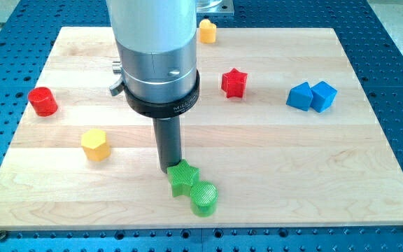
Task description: Place the yellow hexagon top left to the green blocks
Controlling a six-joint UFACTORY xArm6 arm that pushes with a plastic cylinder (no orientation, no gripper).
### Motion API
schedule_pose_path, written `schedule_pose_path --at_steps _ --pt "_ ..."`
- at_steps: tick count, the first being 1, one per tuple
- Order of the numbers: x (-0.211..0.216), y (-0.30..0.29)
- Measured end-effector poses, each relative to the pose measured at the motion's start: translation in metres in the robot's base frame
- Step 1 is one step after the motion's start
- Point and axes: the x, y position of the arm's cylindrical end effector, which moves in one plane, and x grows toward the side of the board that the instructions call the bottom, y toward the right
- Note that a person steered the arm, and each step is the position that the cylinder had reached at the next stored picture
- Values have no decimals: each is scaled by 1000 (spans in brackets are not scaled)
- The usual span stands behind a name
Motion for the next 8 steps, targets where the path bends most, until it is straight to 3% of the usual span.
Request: schedule_pose_path --at_steps 3,5,6,7,8 --pt "-3 28" --pt "-21 64" --pt "-52 74" --pt "-41 29" --pt "6 -13"
